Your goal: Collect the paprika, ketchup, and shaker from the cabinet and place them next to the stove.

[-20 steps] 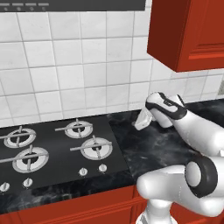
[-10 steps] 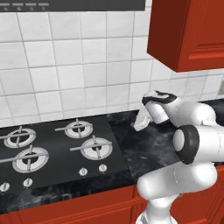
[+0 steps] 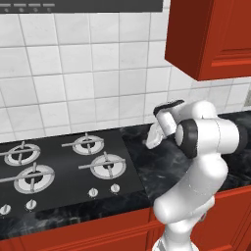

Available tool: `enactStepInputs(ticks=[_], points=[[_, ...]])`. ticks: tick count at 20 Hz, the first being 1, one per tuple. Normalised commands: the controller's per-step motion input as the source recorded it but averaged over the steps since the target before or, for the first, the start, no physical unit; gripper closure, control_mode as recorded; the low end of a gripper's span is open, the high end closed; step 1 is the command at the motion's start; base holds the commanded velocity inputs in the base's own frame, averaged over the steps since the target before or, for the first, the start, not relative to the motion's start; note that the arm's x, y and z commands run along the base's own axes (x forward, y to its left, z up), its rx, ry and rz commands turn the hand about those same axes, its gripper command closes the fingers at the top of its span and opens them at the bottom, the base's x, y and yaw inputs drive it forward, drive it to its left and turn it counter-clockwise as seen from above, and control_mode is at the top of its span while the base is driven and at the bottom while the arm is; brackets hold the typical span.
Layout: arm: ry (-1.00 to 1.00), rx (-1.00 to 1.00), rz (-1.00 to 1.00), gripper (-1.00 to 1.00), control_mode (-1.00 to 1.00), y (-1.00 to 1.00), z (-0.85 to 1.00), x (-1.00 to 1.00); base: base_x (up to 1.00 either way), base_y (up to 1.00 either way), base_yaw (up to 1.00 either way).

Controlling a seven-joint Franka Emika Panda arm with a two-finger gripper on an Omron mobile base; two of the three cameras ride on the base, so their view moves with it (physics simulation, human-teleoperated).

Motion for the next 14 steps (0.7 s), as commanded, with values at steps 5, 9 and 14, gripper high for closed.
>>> enactStepInputs(ticks=[5,9,14], points=[[0.01,0.00,0.08,1.00,-1.00,0.06,-0.33,0.28,0.00,0.00,0.00],[0.01,0.00,0.09,1.00,-1.00,0.01,-0.33,0.24,0.00,0.00,0.00],[0.00,0.00,0.08,1.00,-1.00,0.03,-0.31,0.20,0.00,0.00,0.00]])
